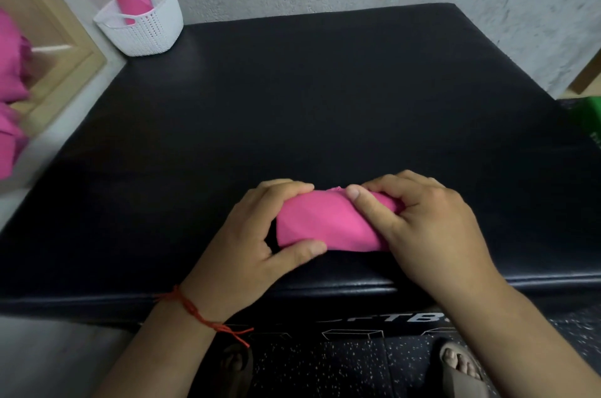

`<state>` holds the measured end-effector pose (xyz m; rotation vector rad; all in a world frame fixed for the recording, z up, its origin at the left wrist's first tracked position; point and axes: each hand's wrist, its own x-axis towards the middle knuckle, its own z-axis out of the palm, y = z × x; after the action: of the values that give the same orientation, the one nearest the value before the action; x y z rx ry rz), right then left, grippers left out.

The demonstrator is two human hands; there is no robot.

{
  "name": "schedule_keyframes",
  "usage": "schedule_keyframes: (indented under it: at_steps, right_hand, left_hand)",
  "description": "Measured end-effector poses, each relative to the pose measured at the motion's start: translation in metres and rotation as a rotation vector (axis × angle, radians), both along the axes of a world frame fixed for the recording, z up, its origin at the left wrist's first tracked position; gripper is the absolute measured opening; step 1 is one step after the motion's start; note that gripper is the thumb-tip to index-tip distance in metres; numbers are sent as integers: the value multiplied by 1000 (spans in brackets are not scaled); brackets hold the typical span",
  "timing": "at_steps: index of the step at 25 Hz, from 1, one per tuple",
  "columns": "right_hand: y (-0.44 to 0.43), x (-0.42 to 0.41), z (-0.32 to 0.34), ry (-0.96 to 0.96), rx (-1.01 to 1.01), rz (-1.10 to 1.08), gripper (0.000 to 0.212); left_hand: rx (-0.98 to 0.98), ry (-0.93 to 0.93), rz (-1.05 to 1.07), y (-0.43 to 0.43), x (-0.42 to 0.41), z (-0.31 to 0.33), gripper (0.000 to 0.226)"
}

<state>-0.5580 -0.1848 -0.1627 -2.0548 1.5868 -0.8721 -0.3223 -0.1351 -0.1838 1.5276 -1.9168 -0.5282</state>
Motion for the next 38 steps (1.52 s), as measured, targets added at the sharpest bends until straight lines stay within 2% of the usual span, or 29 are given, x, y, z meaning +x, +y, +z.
schedule_keyframes:
  at_steps: [3, 6, 10, 12, 14, 16, 18, 20, 22, 25, 30, 31, 33, 36, 38]
  right_hand:
    - [0, -1, 6, 54, 49, 6, 52]
    - [3, -2, 10, 115, 63, 27, 57]
    - [12, -1, 12, 434, -168, 105, 57]
    - [14, -3, 10, 535, -208, 196, 71]
    - [14, -5, 9, 588, -151, 237, 85]
    - [10, -4, 10, 595, -99, 221, 86]
    - [10, -1, 14, 571, -74, 197, 77]
    - [10, 2, 17, 510, -58, 197, 66]
    - [12, 3, 20, 449, 1, 237, 61]
    - [18, 2, 28, 317, 187, 279, 59]
    - [14, -4, 43, -24, 599, 408, 46]
    - [15, -2, 45, -64, 630, 426, 47]
    - [19, 0, 46, -44, 565, 438, 59]
    - [29, 12, 45, 257, 330, 432, 93]
    - [37, 21, 39, 390, 148, 400, 108]
  left_hand:
    - [49, 9, -14, -1, 2, -1, 71]
    - [31, 52, -13, -5, -1, -2, 60]
    - [55, 125, 5, -11, -5, -3, 47]
    - [55, 121, 49, -11, -7, -1, 42]
    - [17, 74, 149, -10, -14, 0, 39]
    - [-10, 85, 238, -9, -24, 2, 37]
    - [-12, 235, 289, -6, -39, 5, 30]
    - [-24, 424, 344, -1, -52, 9, 35]
    - [-76, 530, 425, 1, -63, 11, 35]
    - [-170, 488, 471, -1, -63, 12, 20]
    - [-325, 253, 135, -5, -31, 14, 34]
    - [-340, 224, 110, -5, -27, 17, 36]
    - [-361, 181, 137, -6, -22, 26, 37]
    - [-316, 128, 275, -4, -20, 40, 38]
    - [-233, 118, 359, -3, -19, 46, 43]
